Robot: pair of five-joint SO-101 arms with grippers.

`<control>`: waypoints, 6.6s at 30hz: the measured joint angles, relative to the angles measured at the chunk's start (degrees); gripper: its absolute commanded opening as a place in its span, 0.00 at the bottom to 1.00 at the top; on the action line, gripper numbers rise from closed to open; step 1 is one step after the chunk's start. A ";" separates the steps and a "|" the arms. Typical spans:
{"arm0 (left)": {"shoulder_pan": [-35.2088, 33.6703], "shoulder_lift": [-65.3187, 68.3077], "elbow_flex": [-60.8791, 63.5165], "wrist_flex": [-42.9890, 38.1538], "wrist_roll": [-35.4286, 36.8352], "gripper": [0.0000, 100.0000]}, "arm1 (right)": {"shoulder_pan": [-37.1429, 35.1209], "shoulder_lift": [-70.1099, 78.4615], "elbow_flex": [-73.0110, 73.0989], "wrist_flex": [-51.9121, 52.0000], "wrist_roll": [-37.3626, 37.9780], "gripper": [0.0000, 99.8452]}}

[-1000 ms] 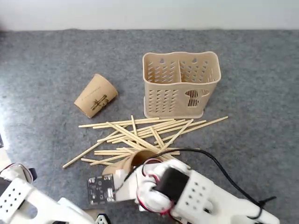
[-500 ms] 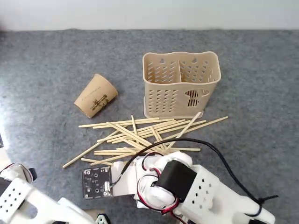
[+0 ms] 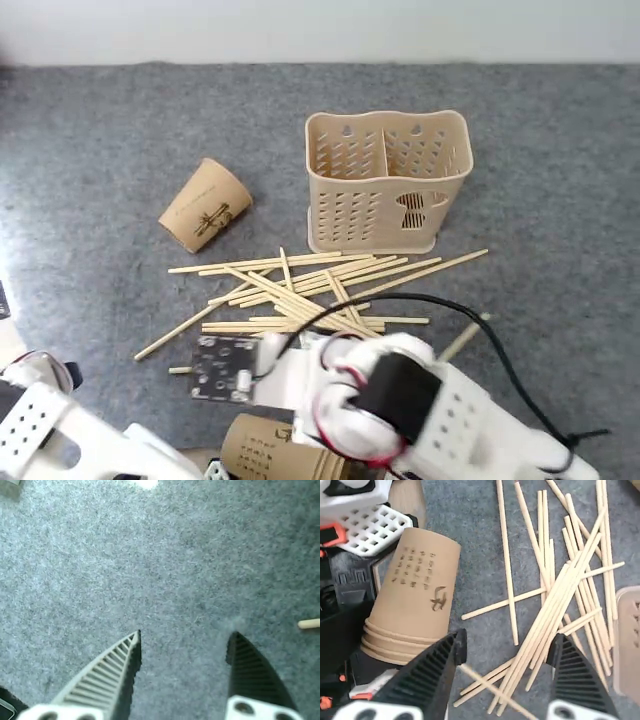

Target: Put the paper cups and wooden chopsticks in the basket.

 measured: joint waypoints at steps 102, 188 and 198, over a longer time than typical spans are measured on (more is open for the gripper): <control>-3.25 0.18 -4.75 0.70 14.24 0.27 | -10.46 -8.70 24.70 0.09 23.56 0.28; 19.25 0.00 7.56 -3.87 16.44 0.27 | 49.76 -8.26 -10.11 -20.04 15.91 0.01; 19.25 0.00 7.56 -3.96 16.44 0.27 | 51.25 -5.01 -22.07 -20.04 12.13 0.01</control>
